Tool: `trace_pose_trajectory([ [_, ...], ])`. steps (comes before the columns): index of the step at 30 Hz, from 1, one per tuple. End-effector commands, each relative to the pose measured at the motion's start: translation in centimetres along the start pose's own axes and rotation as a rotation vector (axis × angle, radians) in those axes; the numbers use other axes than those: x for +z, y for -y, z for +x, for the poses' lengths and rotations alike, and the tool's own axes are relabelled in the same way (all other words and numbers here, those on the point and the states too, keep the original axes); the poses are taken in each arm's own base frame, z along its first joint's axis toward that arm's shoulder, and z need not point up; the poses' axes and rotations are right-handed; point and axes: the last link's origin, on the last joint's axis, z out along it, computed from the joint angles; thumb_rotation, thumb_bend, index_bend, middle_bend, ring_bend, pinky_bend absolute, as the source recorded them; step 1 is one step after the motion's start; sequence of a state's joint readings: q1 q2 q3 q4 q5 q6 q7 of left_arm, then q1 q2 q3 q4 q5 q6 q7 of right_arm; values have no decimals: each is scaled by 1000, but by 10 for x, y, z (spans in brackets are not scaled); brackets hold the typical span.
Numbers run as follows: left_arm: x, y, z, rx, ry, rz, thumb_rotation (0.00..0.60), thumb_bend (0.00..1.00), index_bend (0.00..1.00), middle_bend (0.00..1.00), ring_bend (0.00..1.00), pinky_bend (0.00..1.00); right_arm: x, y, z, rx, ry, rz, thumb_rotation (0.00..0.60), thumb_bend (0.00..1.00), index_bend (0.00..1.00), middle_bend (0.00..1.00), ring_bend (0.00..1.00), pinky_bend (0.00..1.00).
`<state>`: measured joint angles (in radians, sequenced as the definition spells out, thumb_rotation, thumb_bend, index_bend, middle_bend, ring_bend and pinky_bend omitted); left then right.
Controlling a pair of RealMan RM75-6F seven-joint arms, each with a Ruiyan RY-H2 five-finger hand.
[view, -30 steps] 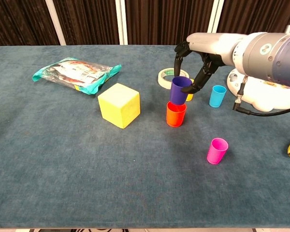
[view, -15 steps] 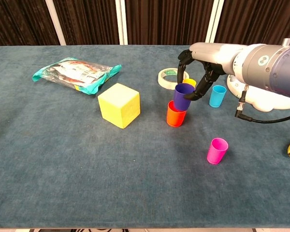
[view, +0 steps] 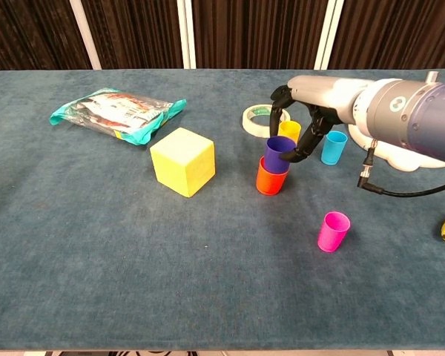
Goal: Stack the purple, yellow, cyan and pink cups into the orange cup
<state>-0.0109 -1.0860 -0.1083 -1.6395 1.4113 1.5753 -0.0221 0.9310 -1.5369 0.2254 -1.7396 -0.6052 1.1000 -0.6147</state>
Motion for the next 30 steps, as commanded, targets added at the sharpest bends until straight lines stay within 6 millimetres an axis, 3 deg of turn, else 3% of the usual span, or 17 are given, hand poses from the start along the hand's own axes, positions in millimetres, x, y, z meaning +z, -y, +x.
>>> trace_pose_trajectory([
  [1,0,0,0,-1,-1,0,600,273,21,32,0,0,1,1,-1,1,3,1,600,409,484,0,31,19],
  [4,0,0,0,-1,-1,1,600,273,21,32,0,0,2,2,-3,-2,3,2,600,409,413,0,31,19],
  [8,0,0,0,-2,-2,2,600,273,21,32,0,0,3,3,-3,-14,3,-4,600,409,207,0,31,19],
  [12,0,1,0,-2,-1,2,600,273,21,32,0,0,4,3,-2,-21,4,-14,600,409,126,0,31,19],
  [19,0,1,0,-2,0,7,600,273,21,32,0,0,7,1,12,-18,-35,-30,600,409,137,0,31,19],
  [30,1,1,-1,6,3,4,600,273,21,32,0,0,37,-9,28,-9,-79,-97,600,409,221,0,31,19],
])
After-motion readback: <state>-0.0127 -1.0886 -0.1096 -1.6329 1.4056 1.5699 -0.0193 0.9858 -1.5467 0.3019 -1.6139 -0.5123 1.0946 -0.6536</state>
